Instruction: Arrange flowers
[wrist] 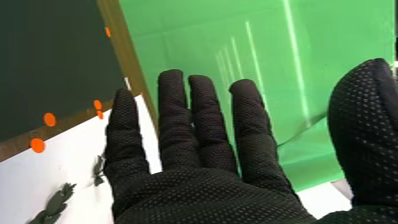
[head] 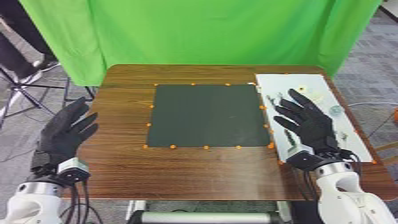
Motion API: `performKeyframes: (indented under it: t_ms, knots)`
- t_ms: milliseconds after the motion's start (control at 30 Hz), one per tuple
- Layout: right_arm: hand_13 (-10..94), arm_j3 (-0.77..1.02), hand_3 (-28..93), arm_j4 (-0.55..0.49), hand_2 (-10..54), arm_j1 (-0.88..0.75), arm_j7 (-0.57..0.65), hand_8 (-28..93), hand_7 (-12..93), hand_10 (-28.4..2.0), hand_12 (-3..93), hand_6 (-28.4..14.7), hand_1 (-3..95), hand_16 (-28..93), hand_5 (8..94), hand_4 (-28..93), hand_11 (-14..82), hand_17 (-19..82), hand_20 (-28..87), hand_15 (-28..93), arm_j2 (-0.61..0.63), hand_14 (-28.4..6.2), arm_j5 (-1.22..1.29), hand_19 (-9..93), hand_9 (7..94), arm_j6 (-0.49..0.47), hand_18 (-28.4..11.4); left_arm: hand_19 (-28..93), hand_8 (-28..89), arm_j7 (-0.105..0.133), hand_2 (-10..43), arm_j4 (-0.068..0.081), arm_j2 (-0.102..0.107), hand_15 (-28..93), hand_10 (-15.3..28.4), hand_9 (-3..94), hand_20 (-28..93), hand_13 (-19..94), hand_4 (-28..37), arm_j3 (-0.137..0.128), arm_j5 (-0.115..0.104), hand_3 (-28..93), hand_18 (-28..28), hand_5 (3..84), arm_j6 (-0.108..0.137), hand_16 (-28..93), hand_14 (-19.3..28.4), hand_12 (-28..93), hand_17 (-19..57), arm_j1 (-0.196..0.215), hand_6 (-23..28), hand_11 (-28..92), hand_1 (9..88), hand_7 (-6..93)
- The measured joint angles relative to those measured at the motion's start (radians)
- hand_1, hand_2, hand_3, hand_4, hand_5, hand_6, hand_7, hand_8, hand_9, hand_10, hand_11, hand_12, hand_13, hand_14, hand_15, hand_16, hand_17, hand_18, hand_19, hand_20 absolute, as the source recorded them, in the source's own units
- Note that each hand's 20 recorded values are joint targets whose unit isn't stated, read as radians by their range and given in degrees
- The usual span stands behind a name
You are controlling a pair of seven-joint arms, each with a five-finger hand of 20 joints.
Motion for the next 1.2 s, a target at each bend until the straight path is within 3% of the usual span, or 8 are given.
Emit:
performKeyframes:
  t_ms: [833, 933, 1000, 1067, 1200]
  knots:
    - [31, -0.014, 85, 0.006, -3.4, 0.011, 0.000, -12, 22, -13.6, 24.1, -3.2, 17.5, 31, 34.3, -26, 12.9, 3, 27, 18, -0.011, -10.9, 0.000, 41, 36.8, -0.001, -20.6, 43, -13, -0.001, -3.9, 0.008, 0.000, 28, 10.2, 22.1, 8, 20, -26.1, 0.008, 0.001, 70, 19.2, 28.2, 0.000, 2, 13.4, 16, -7.9, -0.024, 1.7, 21, 28.4, 24.0]
    - [34, -0.014, 86, 0.006, -4.0, 0.011, -0.001, -13, 24, -11.9, 24.0, -2.7, 18.8, 31, 35.0, -26, 15.1, 4, 27, 20, -0.008, -10.7, 0.000, 43, 39.1, 0.000, -20.8, 43, -12, -0.001, -3.9, 0.007, 0.000, 28, 10.2, 22.1, 8, 20, -26.0, 0.008, 0.001, 70, 19.2, 28.1, 0.000, 2, 13.4, 16, -7.9, -0.018, 1.7, 21, 28.3, 24.2]
    - [39, -0.016, 85, 0.006, -5.4, 0.011, -0.007, -15, 26, -11.1, 22.8, -2.3, 20.9, 28, 37.1, -27, 18.2, 6, 29, 26, 0.004, -10.1, 0.000, 46, 42.7, 0.008, -20.6, 43, -13, 0.000, -4.0, 0.007, 0.002, 29, 10.2, 22.1, 8, 20, -26.1, 0.008, 0.001, 70, 19.2, 28.2, 0.000, 2, 13.4, 16, -7.9, -0.017, 1.8, 21, 28.3, 24.3]
    - [48, -0.035, 84, 0.005, -7.2, 0.012, -0.040, -18, 32, -11.3, 23.0, -1.1, 25.7, 21, 42.5, -28, 28.9, 12, 35, 45, 0.035, -9.1, -0.009, 59, 51.1, 0.051, -19.9, 43, -13, 0.001, -4.0, 0.004, 0.004, 29, 10.2, 22.2, 8, 20, -26.1, 0.003, 0.001, 70, 19.2, 28.2, 0.000, 2, 13.5, 16, -7.9, -0.013, 1.8, 21, 28.2, 24.3]
    - [53, -0.073, 74, -0.019, -9.4, 0.008, -0.095, -22, 48, -11.2, 31.9, 1.0, 38.7, 23, 48.1, -28, 52.5, 19, 44, 71, 0.127, -8.9, -0.199, 73, 54.9, 0.263, -18.2, 43, -13, 0.001, -4.0, -0.009, 0.002, 29, 10.3, 22.2, 8, 20, -26.2, -0.011, 0.001, 70, 19.2, 28.2, 0.003, 2, 13.5, 16, -7.9, 0.009, 1.8, 21, 28.2, 24.3]
